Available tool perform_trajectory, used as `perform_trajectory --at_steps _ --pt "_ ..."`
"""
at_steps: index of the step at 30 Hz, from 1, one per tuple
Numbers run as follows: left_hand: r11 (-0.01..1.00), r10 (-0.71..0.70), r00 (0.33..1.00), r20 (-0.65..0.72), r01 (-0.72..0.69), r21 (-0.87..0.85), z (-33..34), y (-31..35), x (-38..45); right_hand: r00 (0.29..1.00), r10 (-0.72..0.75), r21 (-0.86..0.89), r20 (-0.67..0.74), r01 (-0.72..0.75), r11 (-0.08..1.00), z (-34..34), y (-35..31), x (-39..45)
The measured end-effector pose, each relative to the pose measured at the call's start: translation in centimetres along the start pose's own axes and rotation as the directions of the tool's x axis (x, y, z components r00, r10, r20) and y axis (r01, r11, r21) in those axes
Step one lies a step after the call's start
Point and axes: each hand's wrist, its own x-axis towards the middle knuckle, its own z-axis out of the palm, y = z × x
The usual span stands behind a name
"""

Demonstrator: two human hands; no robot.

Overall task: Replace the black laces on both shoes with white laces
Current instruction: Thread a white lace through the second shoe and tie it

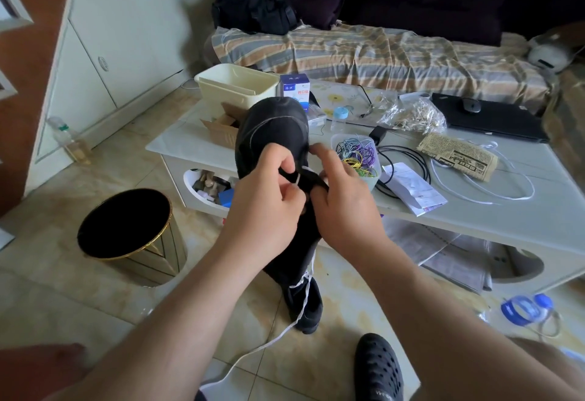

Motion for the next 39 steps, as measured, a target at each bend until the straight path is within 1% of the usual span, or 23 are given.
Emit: perform_trajectory --at_steps 3,4,6,9,11,14,18,21,24,28,30,32,34,37,39 --pt "0.995 -0.086 0.996 -0.006 0.085 -0.06 -0.4 -0.2 0.1 0.979 -0.19 -0.138 0.073 0.198 0.97 -0.3 -0.6 -0.3" --pt "0.995 -0.089 0.996 -0.018 0.088 -0.051 -0.5 -0.3 0.1 0.97 -0.226 -0.159 0.092 0.238 0.958 -0.2 -0.7 -0.5" --pt "0.999 -0.042 0.998 -0.043 0.042 -0.007 -0.6 -0.6 0.0 0.965 -0.239 -0.134 0.103 0.252 0.958 0.4 -0.6 -0.7" --pt "0.998 0.045 0.997 -0.054 -0.043 0.052 -0.6 -0.6 -0.1 0.976 -0.214 -0.055 0.05 0.216 0.975 1.3 -0.2 -0.9" --pt "0.99 0.093 0.994 -0.052 -0.086 0.115 -0.6 -0.5 -0.1 0.977 -0.213 -0.056 -0.001 0.213 0.976 1.6 -0.1 -1.0" --pt "0.979 0.143 0.99 -0.017 -0.139 0.152 -0.5 -0.2 -0.2 0.976 -0.208 -0.027 -0.06 0.207 0.978 1.8 -0.2 -1.1" --pt "0.963 0.168 0.986 -0.012 -0.161 0.217 -0.6 -0.7 -0.2 0.978 -0.181 -0.019 -0.104 0.18 0.984 2.0 -0.7 -1.3" --pt "0.939 0.168 0.985 -0.035 -0.149 0.31 -0.7 -1.8 0.2 0.983 -0.096 -0.059 -0.156 0.088 0.994 1.6 -0.4 -0.9" --pt "0.926 0.166 0.986 -0.033 -0.144 0.349 -0.2 -2.8 0.6 0.99 -0.036 -0.099 -0.139 0.022 0.995 1.1 -0.3 -0.5" --pt "0.904 0.23 0.973 -0.036 -0.199 0.379 0.3 -3.6 1.1 0.994 0.016 -0.093 -0.112 -0.026 0.995 0.8 -0.6 -0.4" --pt "0.889 0.248 0.968 -0.029 -0.216 0.404 0.3 -4.0 1.5 0.994 0.023 -0.096 -0.111 -0.033 0.995 0.8 -0.3 -0.2" --pt "0.885 0.234 0.972 0.01 -0.217 0.411 0.5 -4.3 1.6 0.995 0.012 -0.121 -0.097 -0.024 0.992 0.7 -0.2 -0.1" --pt "0.892 0.216 0.975 0.048 -0.218 0.395 0.9 -4.7 1.6 0.997 0.029 -0.151 -0.069 -0.039 0.988 0.6 0.1 -0.1" --pt "0.925 0.191 0.979 0.078 -0.205 0.319 0.8 -5.1 1.6 0.993 0.118 -0.222 -0.008 -0.116 0.968 0.3 0.5 -0.1" --pt "0.937 0.184 0.975 0.127 -0.213 0.276 0.1 -4.8 1.8 0.987 0.16 -0.25 0.007 -0.153 0.956 -0.1 0.9 0.1"
